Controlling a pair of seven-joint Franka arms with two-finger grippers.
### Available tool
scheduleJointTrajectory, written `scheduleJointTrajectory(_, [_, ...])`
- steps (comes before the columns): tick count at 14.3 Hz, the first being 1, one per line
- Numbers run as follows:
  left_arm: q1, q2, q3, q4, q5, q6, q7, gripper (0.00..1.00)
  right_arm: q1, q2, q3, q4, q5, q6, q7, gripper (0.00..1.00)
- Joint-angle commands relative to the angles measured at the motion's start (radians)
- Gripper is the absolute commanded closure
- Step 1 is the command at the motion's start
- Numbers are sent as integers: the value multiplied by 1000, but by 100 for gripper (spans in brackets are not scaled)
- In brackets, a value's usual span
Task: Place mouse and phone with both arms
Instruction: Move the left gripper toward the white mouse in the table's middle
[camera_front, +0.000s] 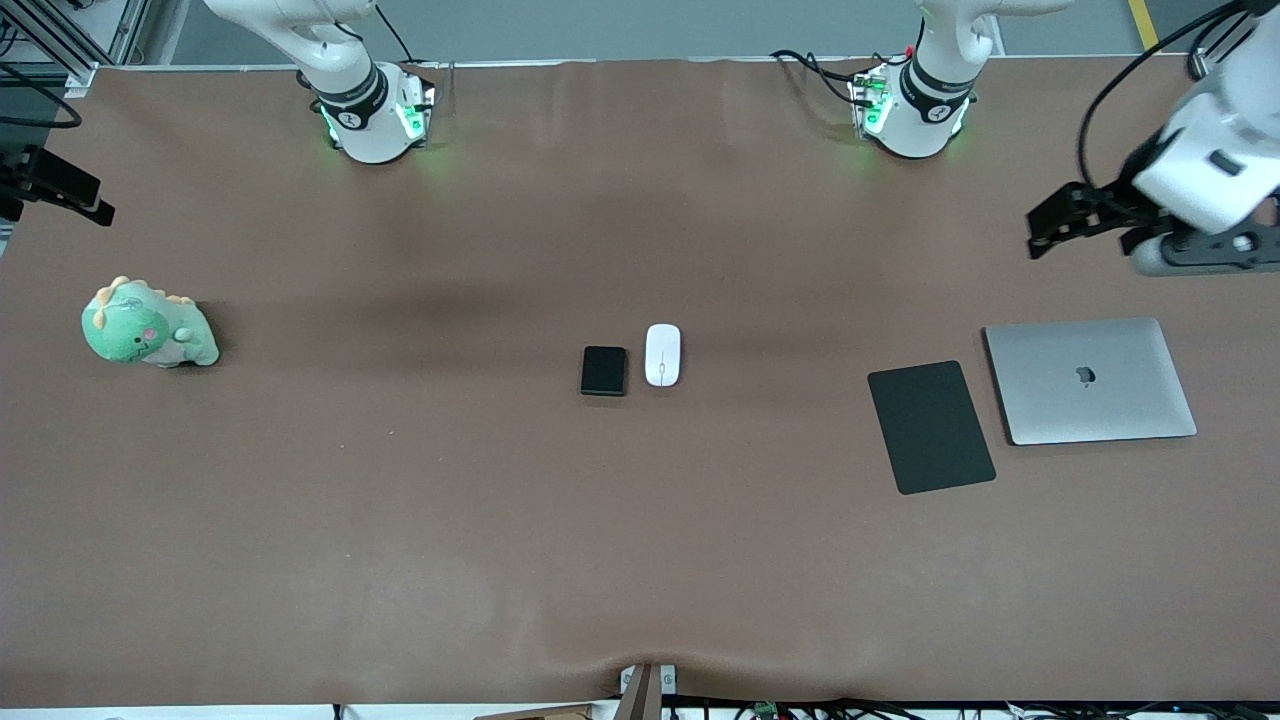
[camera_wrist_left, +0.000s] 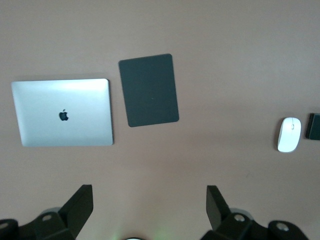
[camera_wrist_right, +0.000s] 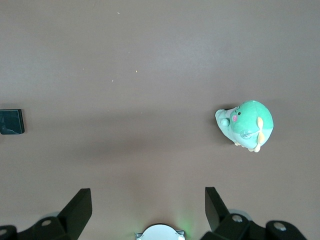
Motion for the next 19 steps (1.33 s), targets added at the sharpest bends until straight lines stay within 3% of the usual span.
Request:
scheduleJointTrajectory(1, [-83,129,-31,40,21,10,-33,0,-3,1,-1,6,0,-3,-7,0])
scheduleJointTrajectory(5, [-245,270,-31,39,15,141,-83,0,0,6,-1,6,-1,0,-7,0])
scheduleJointTrajectory(11, [-497,484,-26,40,64,410,-359,0,-9,33,-2,4,-11,-6,-5,0])
scheduleJointTrajectory(16, [-594,623,-17,42,67,586,-459,0,-11,61,-5,-4,-15,-10,-8,0])
scheduleJointTrajectory(19, [-627,688,-17,40,134,654,-533,0,-9,99,-4,-2,-17,-8,-7,0])
